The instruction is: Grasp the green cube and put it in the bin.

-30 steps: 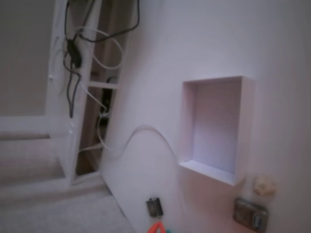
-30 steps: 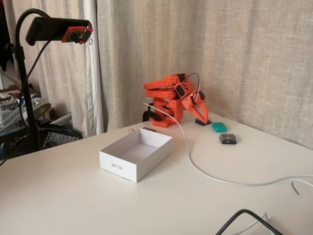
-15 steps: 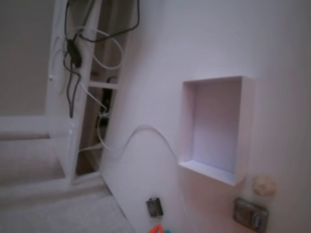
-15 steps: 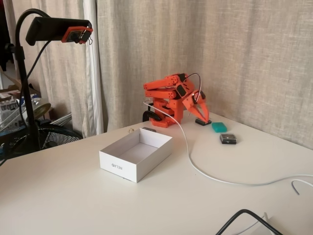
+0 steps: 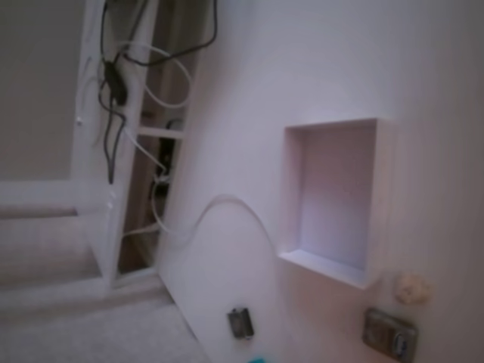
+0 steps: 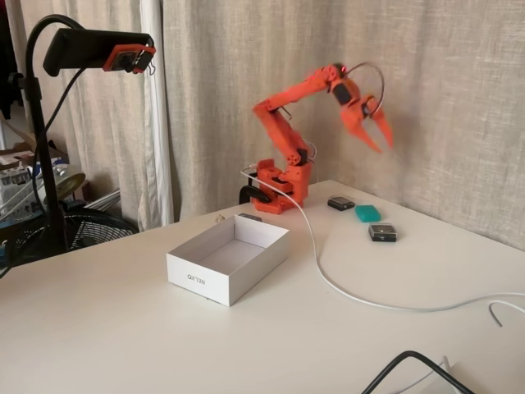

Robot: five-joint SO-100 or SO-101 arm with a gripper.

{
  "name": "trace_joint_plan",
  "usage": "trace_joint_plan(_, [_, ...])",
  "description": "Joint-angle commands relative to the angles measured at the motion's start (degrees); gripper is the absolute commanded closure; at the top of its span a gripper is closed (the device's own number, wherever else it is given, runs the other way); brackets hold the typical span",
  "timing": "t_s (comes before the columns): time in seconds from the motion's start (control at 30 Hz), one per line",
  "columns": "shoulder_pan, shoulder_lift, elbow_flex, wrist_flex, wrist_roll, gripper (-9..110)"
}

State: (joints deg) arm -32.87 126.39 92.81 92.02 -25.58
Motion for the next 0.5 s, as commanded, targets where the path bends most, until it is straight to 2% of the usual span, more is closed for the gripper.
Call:
trace_joint_plan(0.0, [-2.2, -6.8, -15.1, 12.0, -1.7, 88])
trace_joint_plan(0.1, [-2.0, -9.1, -11.1, 12.2, -5.4, 88])
trace_joint_plan(0.23, [-1.2, -12.6, -2.1, 12.1, -15.6, 86])
trace_joint_plan(0.47, [-0.1, -17.3, 9.1, 11.5, -17.0, 82])
